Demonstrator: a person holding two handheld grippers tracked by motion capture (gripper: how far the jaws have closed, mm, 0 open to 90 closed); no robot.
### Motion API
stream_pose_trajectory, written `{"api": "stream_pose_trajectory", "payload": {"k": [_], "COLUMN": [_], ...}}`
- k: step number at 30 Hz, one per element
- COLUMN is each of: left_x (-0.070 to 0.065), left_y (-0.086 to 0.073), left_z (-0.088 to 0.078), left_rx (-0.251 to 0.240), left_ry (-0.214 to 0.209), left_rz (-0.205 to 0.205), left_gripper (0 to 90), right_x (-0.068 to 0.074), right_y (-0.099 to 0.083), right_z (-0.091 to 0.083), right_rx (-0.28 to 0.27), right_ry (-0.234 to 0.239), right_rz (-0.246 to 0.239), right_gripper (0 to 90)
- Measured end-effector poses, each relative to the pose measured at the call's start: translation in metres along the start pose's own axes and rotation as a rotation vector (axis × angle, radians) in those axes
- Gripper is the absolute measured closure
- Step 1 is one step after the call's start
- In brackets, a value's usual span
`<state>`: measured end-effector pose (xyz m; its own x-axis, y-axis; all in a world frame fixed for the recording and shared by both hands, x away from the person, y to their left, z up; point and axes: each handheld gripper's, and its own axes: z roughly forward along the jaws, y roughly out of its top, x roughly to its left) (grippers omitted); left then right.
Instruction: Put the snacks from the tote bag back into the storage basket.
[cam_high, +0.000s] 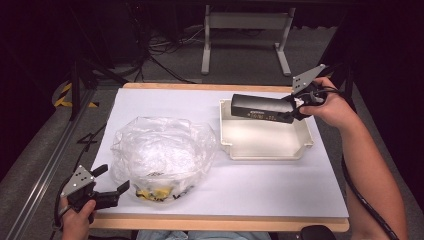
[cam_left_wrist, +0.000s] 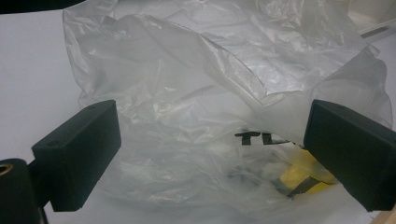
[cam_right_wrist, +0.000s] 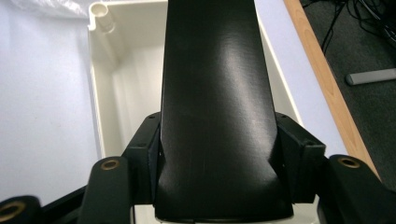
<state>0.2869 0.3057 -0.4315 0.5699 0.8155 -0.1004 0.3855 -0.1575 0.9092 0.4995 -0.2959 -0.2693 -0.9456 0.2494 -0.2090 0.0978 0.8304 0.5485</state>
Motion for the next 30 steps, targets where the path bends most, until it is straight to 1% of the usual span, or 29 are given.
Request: {"api": "stream_pose_trajectory", "payload": {"k": [3,8,10,12,16,18,22,23,25,26,29,30], "left_x": [0.000,0.001,0.001,0.001,0.001,0.001,0.001,0.001,0.002,0.002,0.002,0.002], "left_y": [0.000,0.001,0.001,0.001,0.002,0.002,0.003,0.004,0.004,0.005,0.005,0.006], "left_z": [0.001,0.003,0.003,0.004,0.007,0.007,0.008,0.008,0.009,0.011,0.012,0.014], "left_rx": [0.002,0.004,0.007,0.006,0.011,0.013,0.006,0.007,0.002,0.003,0.007,0.007], "left_ry": [0.000,-0.003,-0.003,-0.006,-0.009,-0.011,-0.018,-0.018,-0.021,-0.027,-0.029,-0.035], "left_rz": [0.000,0.002,0.003,0.004,0.008,0.010,0.009,0.008,0.005,0.005,0.009,0.010], "left_gripper": [4.9,4.9,4.9,4.9,4.9,4.9,4.9,4.9,4.9,4.9,4.9,4.9], "right_x": [0.000,0.001,0.000,0.000,0.003,0.003,0.003,0.002,0.002,0.001,0.002,0.002], "right_y": [-0.005,-0.012,-0.016,-0.018,-0.021,-0.022,-0.029,-0.032,-0.034,-0.037,-0.039,-0.040], "right_z": [0.005,0.012,0.016,0.019,0.027,0.029,0.033,0.036,0.037,0.040,0.043,0.047], "right_rx": [-0.001,0.005,0.006,0.012,0.025,0.025,0.017,0.023,0.029,0.043,0.068,0.076], "right_ry": [0.005,0.023,0.031,0.044,0.070,0.071,0.080,0.077,0.075,0.082,0.079,0.089], "right_rz": [-0.024,-0.026,-0.034,-0.031,-0.038,-0.041,-0.028,-0.028,-0.030,-0.024,-0.025,-0.031], "right_gripper": [43.3,43.3,43.4,43.4,43.4,43.4,43.4,43.4,43.3,43.4,43.4,43.4]}}
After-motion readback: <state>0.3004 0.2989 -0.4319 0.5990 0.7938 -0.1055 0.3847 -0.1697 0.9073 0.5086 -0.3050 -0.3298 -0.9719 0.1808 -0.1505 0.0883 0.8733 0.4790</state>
